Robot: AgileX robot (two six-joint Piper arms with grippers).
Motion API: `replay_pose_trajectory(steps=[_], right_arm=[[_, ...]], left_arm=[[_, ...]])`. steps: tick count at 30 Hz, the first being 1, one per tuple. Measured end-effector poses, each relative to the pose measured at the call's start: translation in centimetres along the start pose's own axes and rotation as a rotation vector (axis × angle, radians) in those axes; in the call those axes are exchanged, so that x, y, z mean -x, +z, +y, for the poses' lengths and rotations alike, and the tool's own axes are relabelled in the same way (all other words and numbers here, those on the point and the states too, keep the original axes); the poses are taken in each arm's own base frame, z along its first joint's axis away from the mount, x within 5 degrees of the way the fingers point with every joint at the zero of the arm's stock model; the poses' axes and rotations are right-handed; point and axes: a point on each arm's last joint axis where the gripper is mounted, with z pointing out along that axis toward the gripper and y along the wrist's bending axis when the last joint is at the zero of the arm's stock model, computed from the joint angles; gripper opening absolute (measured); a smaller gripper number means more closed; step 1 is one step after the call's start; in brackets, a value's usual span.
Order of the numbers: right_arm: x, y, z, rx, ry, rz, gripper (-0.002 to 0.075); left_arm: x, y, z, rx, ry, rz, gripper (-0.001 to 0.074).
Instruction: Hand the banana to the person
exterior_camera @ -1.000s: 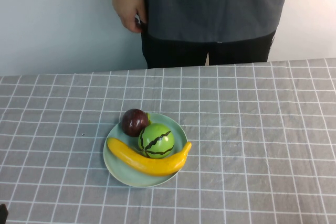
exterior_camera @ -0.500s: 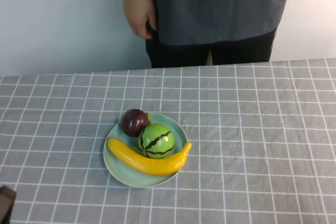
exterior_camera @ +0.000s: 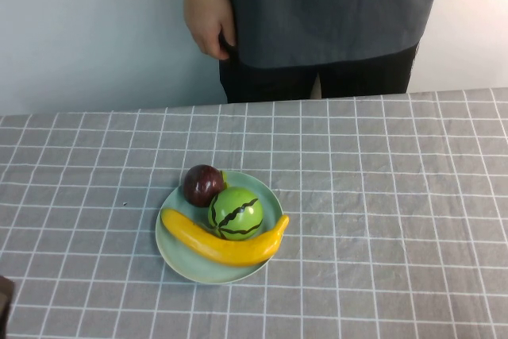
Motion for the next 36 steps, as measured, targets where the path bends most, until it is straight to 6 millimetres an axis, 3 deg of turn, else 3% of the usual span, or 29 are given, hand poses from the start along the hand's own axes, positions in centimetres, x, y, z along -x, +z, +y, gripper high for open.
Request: replay_pose_trajectory(steps=[3, 6, 11, 17, 24, 29, 36], right_arm=[[0.0, 0.0, 0.0, 0.000, 0.000, 0.000, -0.0006], [0.0, 0.0, 0.0, 0.000, 0.000, 0.000, -0.0006], [0.0, 0.0, 0.0, 0.000, 0.000, 0.000, -0.0006], [0.0, 0.0, 0.0, 0.000, 0.000, 0.000, -0.0006], [0.0, 0.0, 0.0, 0.000, 0.000, 0.000, -0.0006], [0.0, 0.0, 0.0, 0.000, 0.000, 0.000, -0.0006], [0.0, 0.0, 0.0, 0.000, 0.000, 0.000, -0.0006]], left_arm=[[0.4, -0.2, -1.1, -0.031, 0.011, 0.064, -0.0004], [2.0, -0.4, -3.2, -0.068, 0.058, 0.147, -0.0004], [4.2, 0.7, -6.6, -0.117, 0.250, 0.407, -0.0004], [6.3, 4.1, -9.4, -0.227, 0.484, 0.769, -0.0004], [7.6, 9.2, -10.3, -0.311, 0.622, 1.011, -0.0004], [6.5, 12.3, -10.8, -0.359, 0.759, 1.145, -0.0004], [1.9, 16.2, -12.2, -0.535, 1.108, 1.330, -0.0004]])
